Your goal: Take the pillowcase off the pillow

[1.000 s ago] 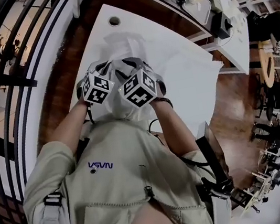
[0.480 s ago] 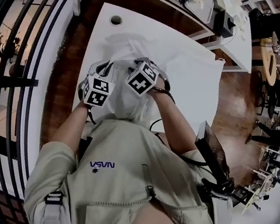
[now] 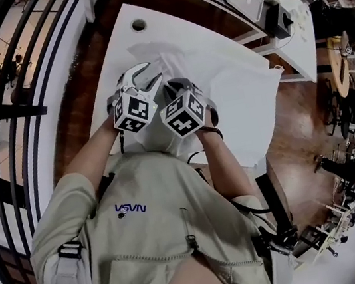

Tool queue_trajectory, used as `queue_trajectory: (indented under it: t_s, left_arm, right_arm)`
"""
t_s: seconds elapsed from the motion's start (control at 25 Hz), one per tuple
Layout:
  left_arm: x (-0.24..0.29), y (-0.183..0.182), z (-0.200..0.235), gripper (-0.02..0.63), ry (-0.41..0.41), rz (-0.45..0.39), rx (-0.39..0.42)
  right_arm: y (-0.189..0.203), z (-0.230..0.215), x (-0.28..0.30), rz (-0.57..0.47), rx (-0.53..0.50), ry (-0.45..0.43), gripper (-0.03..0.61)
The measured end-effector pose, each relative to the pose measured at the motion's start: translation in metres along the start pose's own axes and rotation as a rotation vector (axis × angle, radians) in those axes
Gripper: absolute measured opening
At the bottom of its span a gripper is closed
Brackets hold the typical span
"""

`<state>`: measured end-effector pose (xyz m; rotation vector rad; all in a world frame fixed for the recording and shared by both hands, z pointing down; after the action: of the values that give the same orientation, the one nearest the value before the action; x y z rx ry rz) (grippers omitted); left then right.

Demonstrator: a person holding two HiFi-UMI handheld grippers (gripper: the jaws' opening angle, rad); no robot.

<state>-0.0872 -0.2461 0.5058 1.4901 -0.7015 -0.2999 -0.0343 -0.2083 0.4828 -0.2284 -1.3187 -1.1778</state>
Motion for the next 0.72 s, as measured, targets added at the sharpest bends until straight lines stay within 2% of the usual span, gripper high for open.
queue_trajectory:
  t_s: [0.04,0.08,0.2,0.48,0.64,0.72]
  left_arm:
    - [0.006,0.003,-0.004,0.183,0.018,0.023,0.008]
    - [0.011,0.004,-0.006,0.150,0.027,0.042,0.022]
    - [0.019,0.003,-0.005,0.011,0.016,0.079,0.087]
    - [0.033,-0.012,0.015,0.009,0.006,0.119,0.181]
    - [0.045,-0.021,0.025,0.009,0.016,0.117,0.207]
    - [0.050,-0.022,0.029,0.009,0.011,0.122,0.194]
  right_arm:
    - [0.000,0.000,-0.005,-0.010,0.003,0.004,0.034]
    - [0.001,0.000,-0.010,-0.020,0.006,0.007,0.033]
    - [0.000,0.002,-0.023,-0.053,0.010,0.019,0.032]
    - [-0.002,0.010,-0.058,-0.153,-0.003,0.037,0.032]
    - [0.003,0.018,-0.084,-0.242,-0.062,0.045,0.030]
    - [0.008,0.023,-0.098,-0.278,-0.084,0.045,0.028]
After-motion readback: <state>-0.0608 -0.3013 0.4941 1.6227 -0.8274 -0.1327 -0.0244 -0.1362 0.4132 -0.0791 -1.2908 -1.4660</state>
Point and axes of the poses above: the fingertips, and each gripper's own axes: x forward along the fingers, z to its left, y out of its underside, the point moved 5 cm from there along -x, backward along the fingers, and after that the axes turned 5 degrees about -z, right-handed, at the moved point
